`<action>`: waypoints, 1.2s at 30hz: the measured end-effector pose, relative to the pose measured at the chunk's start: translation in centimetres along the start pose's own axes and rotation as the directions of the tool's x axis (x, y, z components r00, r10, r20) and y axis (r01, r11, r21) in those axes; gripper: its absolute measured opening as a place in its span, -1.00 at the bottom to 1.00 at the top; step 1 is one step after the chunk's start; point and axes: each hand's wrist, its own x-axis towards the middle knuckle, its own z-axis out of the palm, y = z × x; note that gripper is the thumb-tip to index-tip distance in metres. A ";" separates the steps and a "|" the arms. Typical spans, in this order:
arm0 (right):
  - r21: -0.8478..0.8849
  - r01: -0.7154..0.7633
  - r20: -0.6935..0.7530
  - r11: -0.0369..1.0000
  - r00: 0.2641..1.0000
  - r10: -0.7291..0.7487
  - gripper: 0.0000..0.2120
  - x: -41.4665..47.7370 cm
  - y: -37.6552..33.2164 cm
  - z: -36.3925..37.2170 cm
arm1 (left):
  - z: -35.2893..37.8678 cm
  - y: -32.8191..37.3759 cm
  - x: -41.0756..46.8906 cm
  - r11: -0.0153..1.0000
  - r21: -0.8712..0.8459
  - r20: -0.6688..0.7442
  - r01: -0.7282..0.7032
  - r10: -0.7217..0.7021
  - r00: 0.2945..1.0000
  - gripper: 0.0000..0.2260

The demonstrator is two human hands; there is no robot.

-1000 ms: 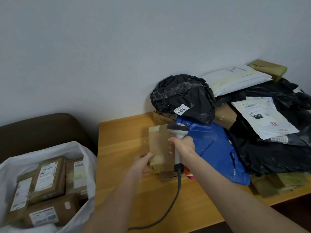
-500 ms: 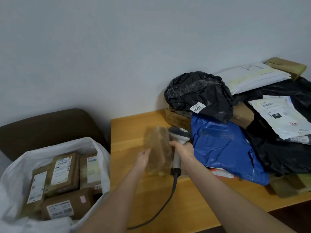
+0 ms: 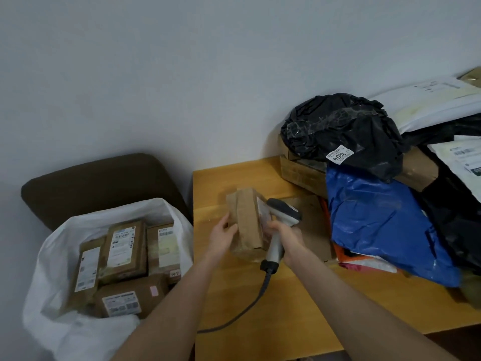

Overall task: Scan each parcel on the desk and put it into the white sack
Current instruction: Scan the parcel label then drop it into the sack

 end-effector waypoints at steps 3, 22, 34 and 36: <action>0.025 -0.039 0.063 0.999 0.997 0.038 -0.73 -0.2 0.8 1.3 | -1.0 0.3 -0.3 0.997 -0.031 0.031 0.071 -0.070 0.997 -0.33; 0.047 0.124 0.047 0.991 0.991 -0.126 -0.62 -4.9 1.4 -1.6 | -5.8 2.8 -4.0 0.939 -0.168 0.246 0.299 -0.253 0.936 -0.52; -0.135 0.336 0.212 0.932 0.929 -0.304 -0.97 -13.7 2.1 -2.8 | -5.8 2.6 -6.1 0.926 -0.369 0.018 0.079 -0.078 0.997 -0.40; -0.153 0.350 0.210 0.924 0.925 -0.316 -0.98 -14.4 2.4 -2.8 | -5.6 2.5 -6.1 0.923 -0.381 -0.006 0.053 -0.060 0.998 -0.37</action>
